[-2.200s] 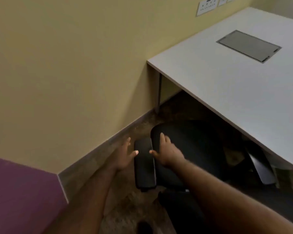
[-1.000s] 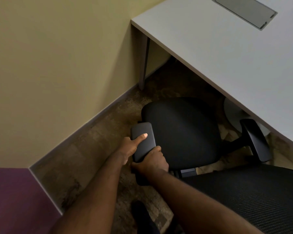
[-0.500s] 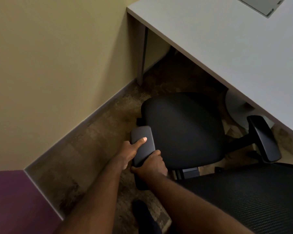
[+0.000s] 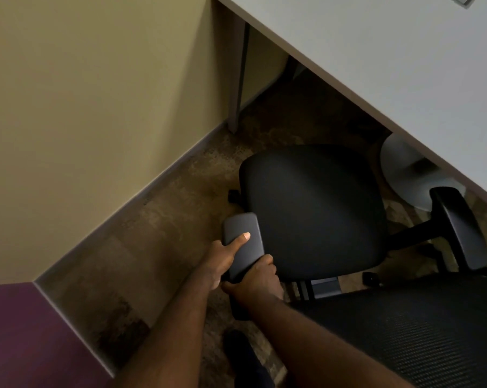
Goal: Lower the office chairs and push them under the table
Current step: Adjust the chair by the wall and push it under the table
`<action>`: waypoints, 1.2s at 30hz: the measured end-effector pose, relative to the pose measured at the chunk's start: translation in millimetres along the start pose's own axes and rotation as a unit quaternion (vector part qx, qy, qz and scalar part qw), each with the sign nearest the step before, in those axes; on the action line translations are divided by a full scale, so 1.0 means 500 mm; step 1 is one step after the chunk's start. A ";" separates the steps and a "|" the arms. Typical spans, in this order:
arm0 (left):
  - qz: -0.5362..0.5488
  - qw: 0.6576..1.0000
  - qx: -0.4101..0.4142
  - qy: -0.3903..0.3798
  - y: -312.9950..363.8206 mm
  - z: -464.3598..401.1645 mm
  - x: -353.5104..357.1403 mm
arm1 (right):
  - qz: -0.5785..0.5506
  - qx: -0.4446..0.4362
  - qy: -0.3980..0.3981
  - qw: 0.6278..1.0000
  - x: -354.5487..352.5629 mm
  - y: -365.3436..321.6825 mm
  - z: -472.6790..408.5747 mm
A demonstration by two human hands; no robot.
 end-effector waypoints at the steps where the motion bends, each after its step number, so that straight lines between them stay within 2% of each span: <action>1: 0.000 1.000 -0.004 -0.004 -0.004 0.002 0.002 | -0.003 0.006 -0.013 1.000 0.002 0.002 -0.002; 5: -0.013 1.000 -0.008 0.005 -0.002 0.025 -0.003 | 0.012 0.019 -0.061 0.998 -0.012 -0.011 0.000; 10: -0.017 0.999 0.030 0.002 0.026 0.064 -0.016 | 0.065 -0.012 -0.075 0.995 -0.052 -0.042 0.001; 22: -0.046 0.986 0.147 0.072 0.142 0.292 -0.038 | 0.091 -0.153 -0.023 0.984 -0.243 -0.143 0.085; 31: -0.065 0.952 0.262 0.142 0.192 0.535 0.002 | 0.146 -0.354 0.085 0.920 -0.450 -0.191 0.214; 36: -0.147 0.901 0.335 0.234 0.191 0.689 0.056 | 0.171 -0.437 0.128 0.874 -0.579 -0.148 0.295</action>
Point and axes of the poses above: each hand's wrist, its own z-axis away from the middle knuckle, its own x-axis out of the palm, y = z × x, the point moved 8 cm from there along -z, towards the middle knuckle, and after that the axes turned 15 degrees about -x, right-handed, at the moved point
